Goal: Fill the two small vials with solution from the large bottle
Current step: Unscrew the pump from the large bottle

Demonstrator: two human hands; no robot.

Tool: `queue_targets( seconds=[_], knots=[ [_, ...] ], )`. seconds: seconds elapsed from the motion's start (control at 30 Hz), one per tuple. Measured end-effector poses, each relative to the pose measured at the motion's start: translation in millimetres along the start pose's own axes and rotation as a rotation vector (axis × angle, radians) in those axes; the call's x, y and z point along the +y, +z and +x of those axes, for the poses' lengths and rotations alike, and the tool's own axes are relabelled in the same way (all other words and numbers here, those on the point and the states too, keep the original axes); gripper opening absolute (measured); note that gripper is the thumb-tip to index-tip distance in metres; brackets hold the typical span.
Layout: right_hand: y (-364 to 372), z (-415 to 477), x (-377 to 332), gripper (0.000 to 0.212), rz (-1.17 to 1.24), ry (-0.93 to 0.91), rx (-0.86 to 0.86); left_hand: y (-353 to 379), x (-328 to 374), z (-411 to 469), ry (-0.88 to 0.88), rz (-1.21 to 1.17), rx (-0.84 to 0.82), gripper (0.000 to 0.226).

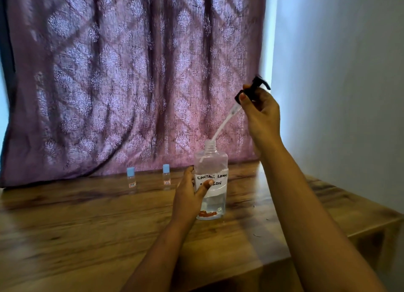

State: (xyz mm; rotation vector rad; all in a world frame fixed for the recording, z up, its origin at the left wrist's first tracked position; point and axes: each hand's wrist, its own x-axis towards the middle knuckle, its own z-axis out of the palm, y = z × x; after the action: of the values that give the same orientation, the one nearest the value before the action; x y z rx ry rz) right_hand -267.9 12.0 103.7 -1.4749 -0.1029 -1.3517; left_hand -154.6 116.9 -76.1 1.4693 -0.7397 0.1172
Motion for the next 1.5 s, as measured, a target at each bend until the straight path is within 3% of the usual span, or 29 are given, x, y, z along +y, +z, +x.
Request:
queue_targets(
  seconds=[0.13,0.27,0.57,0.83,1.0,1.2,1.3,1.5],
  knots=[
    [-15.1,1.6,2.1,0.028,0.028,0.021,0.072,6.0,5.6,10.0,-0.021,0.066,-0.032,0.065],
    [-31.3,8.7,3.2,0.028,0.020,0.011,0.174,14.9,12.5,18.0,-0.008,0.216,-0.041,0.044],
    [-64.4,29.9,11.7,0.030,0.161,0.080,0.270,29.9,23.4,27.9,0.021,0.465,-0.058,0.057],
    [-78.6,42.2,22.4,0.027,0.226,0.132,0.351,36.3,38.4,51.1,-0.121,0.571,-0.147,0.057],
    [-89.5,59.3,25.6,0.027,0.296,0.081,0.413,25.8,35.1,58.6,-0.228,0.521,-0.102,0.061],
    [-91.1,21.6,68.6,0.032,0.119,0.034,0.402,31.9,32.7,57.4,-0.244,0.505,-0.050,0.055],
    [-93.1,-10.6,103.9,0.040,-0.123,0.013,0.336,38.4,34.2,58.1,-0.251,0.517,0.001,0.055],
    [-106.6,-46.5,169.9,0.019,-0.691,0.263,0.109,42.1,33.2,54.1,-0.233,0.510,0.062,0.054]
  ],
)
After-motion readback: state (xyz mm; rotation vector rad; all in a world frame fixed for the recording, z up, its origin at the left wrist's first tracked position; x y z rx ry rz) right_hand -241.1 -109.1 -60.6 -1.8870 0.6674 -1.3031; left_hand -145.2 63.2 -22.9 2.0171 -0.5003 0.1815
